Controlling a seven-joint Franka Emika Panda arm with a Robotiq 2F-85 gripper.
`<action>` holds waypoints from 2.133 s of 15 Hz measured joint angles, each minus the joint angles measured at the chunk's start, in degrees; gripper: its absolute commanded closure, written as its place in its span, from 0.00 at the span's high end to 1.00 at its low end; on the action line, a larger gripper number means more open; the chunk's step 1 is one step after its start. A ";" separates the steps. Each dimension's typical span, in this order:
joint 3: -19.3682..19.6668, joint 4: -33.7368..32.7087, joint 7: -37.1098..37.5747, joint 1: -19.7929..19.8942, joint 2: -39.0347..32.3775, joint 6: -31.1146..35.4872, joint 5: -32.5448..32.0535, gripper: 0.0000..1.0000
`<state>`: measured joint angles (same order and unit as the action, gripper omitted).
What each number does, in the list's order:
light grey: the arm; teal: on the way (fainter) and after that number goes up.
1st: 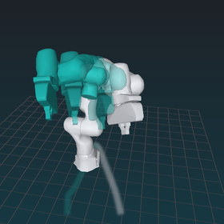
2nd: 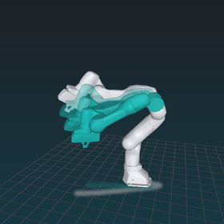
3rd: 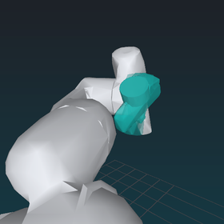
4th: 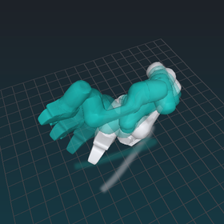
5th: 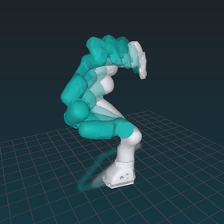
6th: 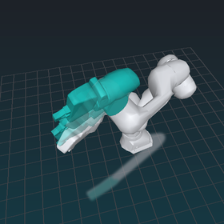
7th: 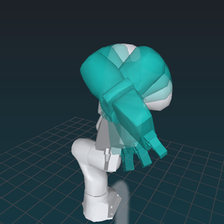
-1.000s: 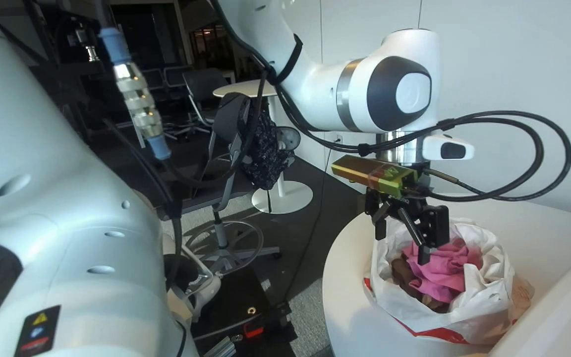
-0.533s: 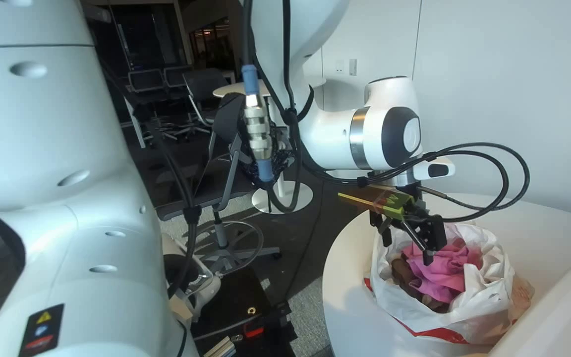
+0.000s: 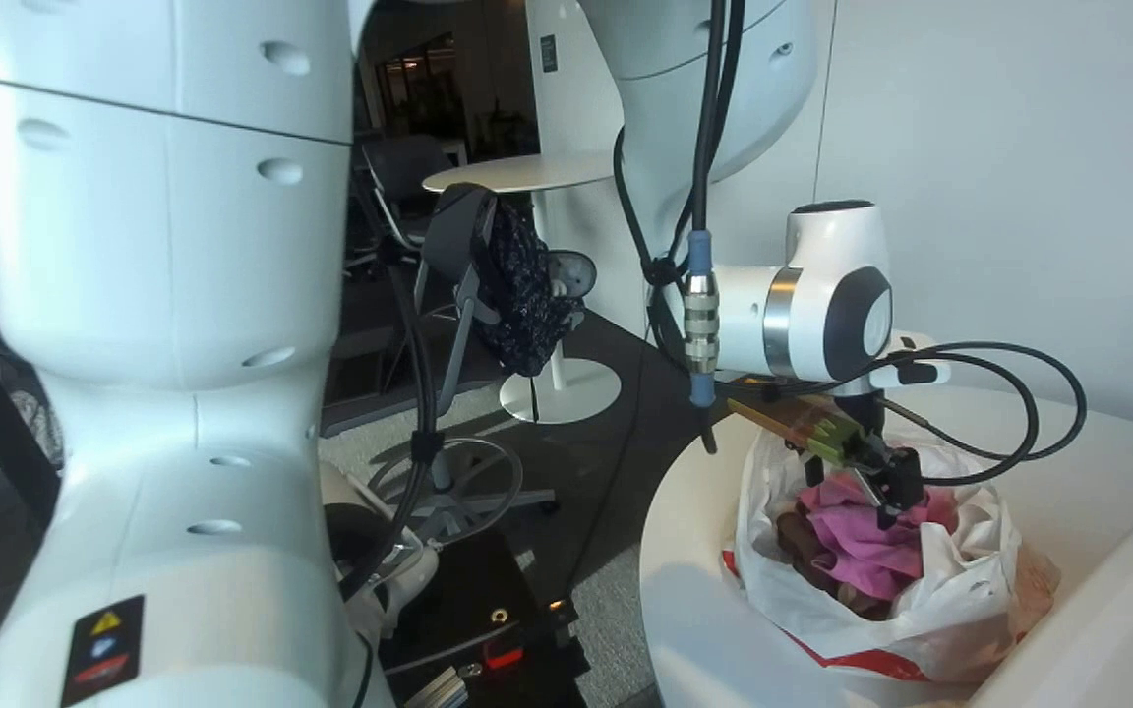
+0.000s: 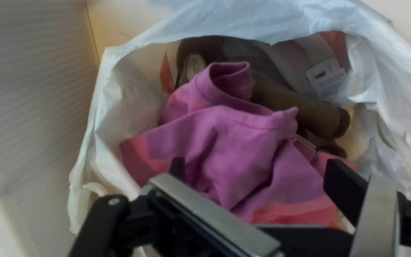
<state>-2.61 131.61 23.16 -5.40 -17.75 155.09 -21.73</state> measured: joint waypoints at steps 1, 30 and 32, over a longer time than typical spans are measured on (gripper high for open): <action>0.74 -1.46 -0.09 -0.32 -1.36 0.28 1.07 1.00; 6.00 -3.77 -24.87 12.18 21.01 -24.20 39.89 0.07; 8.68 -3.82 -24.21 13.63 25.53 -24.04 38.52 0.07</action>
<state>6.07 127.79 -1.05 8.22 7.79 131.06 16.79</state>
